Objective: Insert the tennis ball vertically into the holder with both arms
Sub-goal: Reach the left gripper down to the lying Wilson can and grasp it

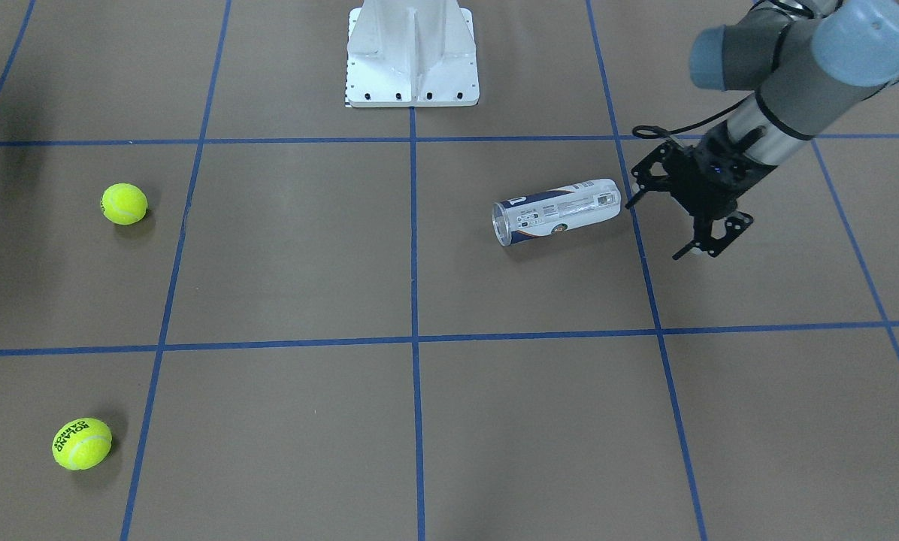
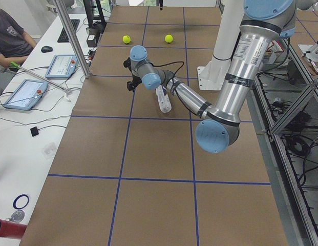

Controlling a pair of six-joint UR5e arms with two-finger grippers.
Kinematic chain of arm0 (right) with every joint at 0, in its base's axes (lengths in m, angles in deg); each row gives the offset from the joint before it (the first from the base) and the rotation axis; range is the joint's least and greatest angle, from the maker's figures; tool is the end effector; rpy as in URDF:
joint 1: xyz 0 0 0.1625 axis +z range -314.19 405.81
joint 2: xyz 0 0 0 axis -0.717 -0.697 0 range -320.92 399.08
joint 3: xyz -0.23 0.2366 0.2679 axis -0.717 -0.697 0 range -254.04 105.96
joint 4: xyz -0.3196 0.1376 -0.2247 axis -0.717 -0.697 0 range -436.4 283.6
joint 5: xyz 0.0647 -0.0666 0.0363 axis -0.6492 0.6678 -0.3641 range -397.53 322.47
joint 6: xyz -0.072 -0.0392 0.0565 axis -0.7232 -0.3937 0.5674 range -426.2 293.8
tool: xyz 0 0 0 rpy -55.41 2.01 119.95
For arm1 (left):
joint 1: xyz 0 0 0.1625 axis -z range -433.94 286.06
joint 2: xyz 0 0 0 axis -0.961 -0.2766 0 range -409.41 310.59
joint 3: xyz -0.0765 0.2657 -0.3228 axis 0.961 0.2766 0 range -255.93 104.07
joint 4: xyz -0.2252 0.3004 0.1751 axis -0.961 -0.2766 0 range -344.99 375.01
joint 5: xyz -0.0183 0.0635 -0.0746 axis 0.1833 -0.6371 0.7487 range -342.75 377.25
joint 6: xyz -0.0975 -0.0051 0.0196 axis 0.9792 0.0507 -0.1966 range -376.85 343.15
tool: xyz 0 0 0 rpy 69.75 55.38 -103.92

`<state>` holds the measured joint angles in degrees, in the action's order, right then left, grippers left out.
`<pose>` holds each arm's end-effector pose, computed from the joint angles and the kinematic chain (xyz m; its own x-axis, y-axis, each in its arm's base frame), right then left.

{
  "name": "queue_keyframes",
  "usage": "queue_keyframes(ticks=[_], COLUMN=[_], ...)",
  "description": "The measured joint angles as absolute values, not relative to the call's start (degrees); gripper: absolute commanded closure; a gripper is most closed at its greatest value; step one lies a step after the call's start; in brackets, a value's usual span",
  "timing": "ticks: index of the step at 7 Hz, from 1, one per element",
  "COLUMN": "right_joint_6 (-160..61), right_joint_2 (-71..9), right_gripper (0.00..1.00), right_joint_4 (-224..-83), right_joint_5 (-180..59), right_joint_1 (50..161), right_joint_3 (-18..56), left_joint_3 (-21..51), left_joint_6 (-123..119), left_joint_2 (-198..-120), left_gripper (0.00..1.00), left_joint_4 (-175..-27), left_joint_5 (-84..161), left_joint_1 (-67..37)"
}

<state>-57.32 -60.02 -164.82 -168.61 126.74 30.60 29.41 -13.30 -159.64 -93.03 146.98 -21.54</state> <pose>-0.0010 -0.4367 0.6065 0.7469 -0.0456 0.6633 0.0417 0.9989 0.0216 0.3027 -0.5074 0.2985 0.3174 0.8461 -0.4283 -0.3432 0.5235 0.7799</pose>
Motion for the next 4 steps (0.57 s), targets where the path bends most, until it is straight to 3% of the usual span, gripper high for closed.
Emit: queue_keyframes(ticks=[4], right_joint_6=[-57.31], right_joint_2=[-59.68], right_gripper=[0.00], right_joint_4=[-164.81], right_joint_5=[-168.58], right_joint_1=[126.67], right_joint_3=[30.30], left_joint_3=[26.59], left_joint_6=[-18.31], left_joint_2=[-167.85], left_gripper=[0.00], left_joint_4=[-87.30], left_joint_5=[130.42], left_joint_1=[-37.86])
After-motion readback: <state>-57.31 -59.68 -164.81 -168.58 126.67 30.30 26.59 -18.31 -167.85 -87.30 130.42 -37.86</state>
